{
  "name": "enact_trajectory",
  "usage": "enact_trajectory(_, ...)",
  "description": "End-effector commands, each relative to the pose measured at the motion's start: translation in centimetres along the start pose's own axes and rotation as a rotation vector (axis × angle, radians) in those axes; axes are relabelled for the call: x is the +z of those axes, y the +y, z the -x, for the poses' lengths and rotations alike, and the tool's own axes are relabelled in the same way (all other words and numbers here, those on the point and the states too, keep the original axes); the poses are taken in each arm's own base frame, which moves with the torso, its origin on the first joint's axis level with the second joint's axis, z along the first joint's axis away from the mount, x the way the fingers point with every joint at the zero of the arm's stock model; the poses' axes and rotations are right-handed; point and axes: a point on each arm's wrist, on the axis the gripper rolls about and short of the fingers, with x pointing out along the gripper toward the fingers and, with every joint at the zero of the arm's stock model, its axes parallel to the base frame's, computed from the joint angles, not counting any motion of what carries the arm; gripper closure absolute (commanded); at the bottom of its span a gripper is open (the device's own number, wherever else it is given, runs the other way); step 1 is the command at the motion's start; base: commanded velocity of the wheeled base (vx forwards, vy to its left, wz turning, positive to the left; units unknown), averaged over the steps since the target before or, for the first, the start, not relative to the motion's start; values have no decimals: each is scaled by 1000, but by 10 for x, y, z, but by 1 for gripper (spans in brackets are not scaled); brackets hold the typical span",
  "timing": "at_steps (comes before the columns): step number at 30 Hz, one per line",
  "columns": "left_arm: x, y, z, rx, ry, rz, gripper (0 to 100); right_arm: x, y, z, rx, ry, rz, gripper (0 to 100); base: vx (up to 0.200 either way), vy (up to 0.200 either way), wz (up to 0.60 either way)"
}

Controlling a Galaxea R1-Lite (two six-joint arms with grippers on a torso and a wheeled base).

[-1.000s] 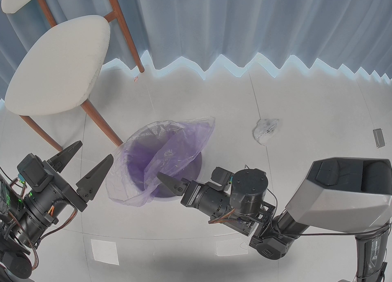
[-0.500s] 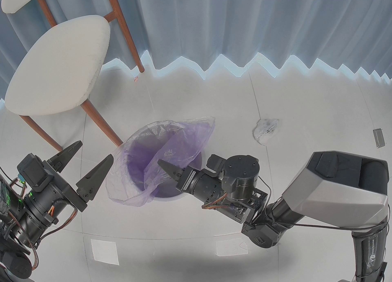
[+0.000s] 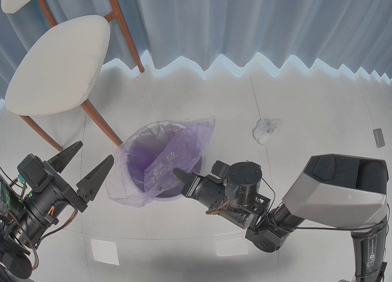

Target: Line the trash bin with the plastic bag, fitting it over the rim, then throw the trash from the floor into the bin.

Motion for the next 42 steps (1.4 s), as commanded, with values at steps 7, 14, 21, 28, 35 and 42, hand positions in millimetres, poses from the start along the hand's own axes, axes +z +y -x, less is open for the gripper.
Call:
enact_trajectory(7, -3, -2, 2, -12, 17, 5, 0, -15, -10, 21, -27, 28, 9, 100, 0, 0, 0)
enact_trajectory(14, -4, -3, 3, -14, 20, 6, 0, -35, -10, 44, -24, 71, 30, 100, 0, 0, 0)
enact_trajectory(21, -6, -3, 4, -13, 31, 6, 0, -54, -20, 59, -48, 118, 32, 100, 0, 0, 0)
enact_trajectory(28, -7, -2, 5, -12, 35, -17, 0, -58, -24, 66, -79, 137, 34, 100, 0, 0, 0)
enact_trajectory(35, -8, -5, 6, -24, 42, -14, 0, -69, -32, 69, -107, 178, 38, 100, 0, 0, 0)
enact_trajectory(42, -9, -5, 7, -28, 49, -12, 0, -81, -45, 69, -143, 214, 39, 100, 0, 0, 0)
